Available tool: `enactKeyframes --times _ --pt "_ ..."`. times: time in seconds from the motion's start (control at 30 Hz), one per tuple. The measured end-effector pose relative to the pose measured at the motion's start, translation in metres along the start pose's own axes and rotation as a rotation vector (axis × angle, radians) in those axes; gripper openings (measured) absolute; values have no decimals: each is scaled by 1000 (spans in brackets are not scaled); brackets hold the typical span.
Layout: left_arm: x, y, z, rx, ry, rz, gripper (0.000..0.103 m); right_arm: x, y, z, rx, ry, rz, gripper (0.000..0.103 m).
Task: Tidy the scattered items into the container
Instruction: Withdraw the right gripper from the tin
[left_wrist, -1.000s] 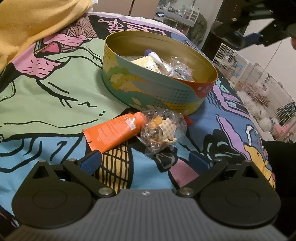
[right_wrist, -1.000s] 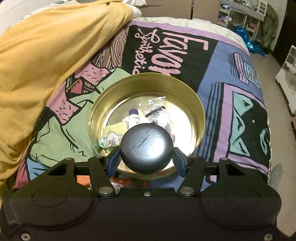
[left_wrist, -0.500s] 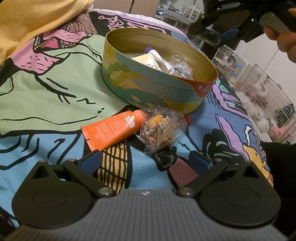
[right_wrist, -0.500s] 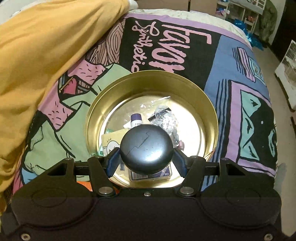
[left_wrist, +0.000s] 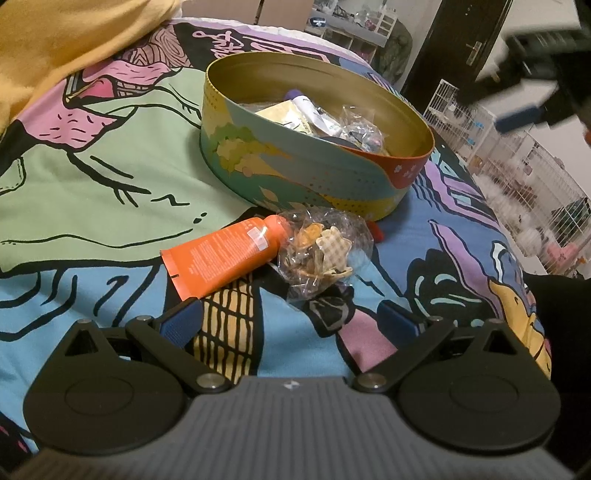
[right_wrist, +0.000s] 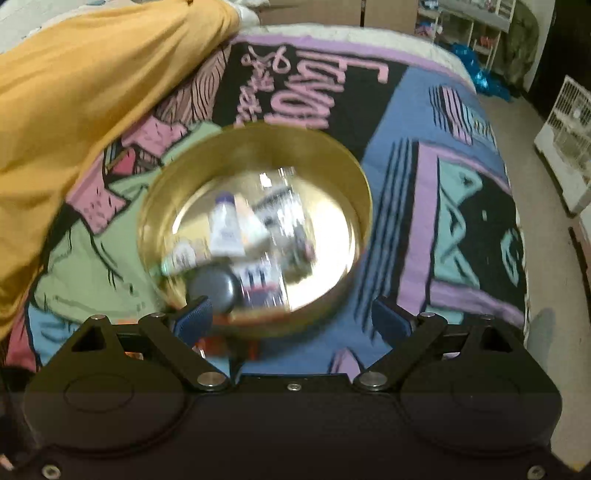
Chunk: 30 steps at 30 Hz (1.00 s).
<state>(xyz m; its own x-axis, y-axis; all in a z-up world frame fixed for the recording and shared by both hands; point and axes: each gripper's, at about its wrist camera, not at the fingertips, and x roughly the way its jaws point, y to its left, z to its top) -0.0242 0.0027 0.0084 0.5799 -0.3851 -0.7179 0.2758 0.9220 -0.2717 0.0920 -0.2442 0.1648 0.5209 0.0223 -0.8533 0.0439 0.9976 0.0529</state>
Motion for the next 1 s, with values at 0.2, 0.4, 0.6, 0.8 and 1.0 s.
enactKeyframes --times 0.2,0.4,0.6,0.8,1.0 --pt "1 -2 -1 17 7 14 103 1 -21 -43 33 13 -13 93" --pt "2 -4 -1 35 11 21 103 7 -32 -70 25 -1 -33 93" --pt "0 -7 -2 50 6 10 103 14 -42 -91 38 -16 -33 93" --pt "-4 -11 -2 65 -12 -11 103 23 -54 -104 54 -31 -15 93" --pt "-6 -15 -2 77 -14 -18 103 37 -60 -116 51 -26 -17 93"
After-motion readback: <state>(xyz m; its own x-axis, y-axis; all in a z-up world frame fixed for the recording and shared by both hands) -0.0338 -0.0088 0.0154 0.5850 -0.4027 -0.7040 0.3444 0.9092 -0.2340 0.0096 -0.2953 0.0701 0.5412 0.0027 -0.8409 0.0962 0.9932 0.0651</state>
